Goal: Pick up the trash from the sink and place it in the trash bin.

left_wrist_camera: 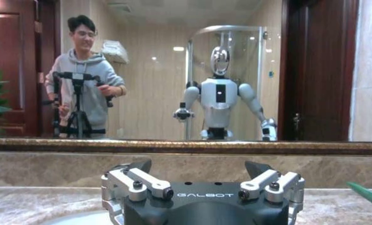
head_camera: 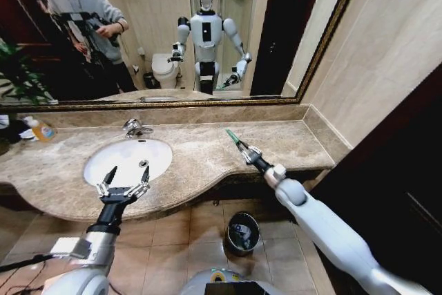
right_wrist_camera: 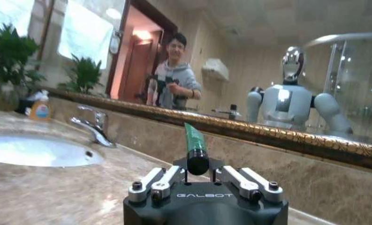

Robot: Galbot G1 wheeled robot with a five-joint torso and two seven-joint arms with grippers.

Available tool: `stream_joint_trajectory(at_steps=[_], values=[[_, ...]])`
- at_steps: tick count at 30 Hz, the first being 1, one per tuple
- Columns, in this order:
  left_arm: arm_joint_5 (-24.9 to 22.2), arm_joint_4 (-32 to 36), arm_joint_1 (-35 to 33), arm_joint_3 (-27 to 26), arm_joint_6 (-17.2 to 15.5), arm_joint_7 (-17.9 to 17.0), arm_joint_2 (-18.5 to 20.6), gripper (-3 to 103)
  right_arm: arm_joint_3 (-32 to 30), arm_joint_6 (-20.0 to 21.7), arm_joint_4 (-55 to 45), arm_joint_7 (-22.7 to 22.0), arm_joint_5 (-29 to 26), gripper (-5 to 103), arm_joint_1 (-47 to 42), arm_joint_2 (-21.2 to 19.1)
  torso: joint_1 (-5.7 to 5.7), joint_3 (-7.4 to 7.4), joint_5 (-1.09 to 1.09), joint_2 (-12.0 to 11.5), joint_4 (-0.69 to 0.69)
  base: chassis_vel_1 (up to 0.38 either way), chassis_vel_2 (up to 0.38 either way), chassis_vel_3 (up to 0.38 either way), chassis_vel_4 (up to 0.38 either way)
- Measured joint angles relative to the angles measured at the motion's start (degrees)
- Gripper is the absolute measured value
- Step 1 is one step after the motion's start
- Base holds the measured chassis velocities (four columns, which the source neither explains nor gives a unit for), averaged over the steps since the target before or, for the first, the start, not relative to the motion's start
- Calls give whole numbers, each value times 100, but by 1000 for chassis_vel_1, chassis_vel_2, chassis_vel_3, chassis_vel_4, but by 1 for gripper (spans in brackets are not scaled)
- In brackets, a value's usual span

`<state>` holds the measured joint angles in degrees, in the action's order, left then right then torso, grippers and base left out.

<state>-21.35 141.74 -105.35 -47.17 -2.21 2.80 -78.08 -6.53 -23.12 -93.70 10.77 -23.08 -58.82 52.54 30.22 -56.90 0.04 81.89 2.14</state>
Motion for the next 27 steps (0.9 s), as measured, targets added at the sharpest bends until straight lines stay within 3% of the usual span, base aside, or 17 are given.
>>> stream_joint_trajectory(at_steps=[11, 27], values=[[0, 0, 0, 0, 0, -1, 0, 100, -1269, -531, -468, 3, -118, 20, -1873, 109, 0, 0, -3, 0, -4, 0, 0, 0, 0], [0, 0, 0, 0, 0, -1, 0, 100, -1732, -1154, -62, -62, 23, 20, -2823, 456, 0, 0, -4, 0, -3, 0, 0, 0, 0]])
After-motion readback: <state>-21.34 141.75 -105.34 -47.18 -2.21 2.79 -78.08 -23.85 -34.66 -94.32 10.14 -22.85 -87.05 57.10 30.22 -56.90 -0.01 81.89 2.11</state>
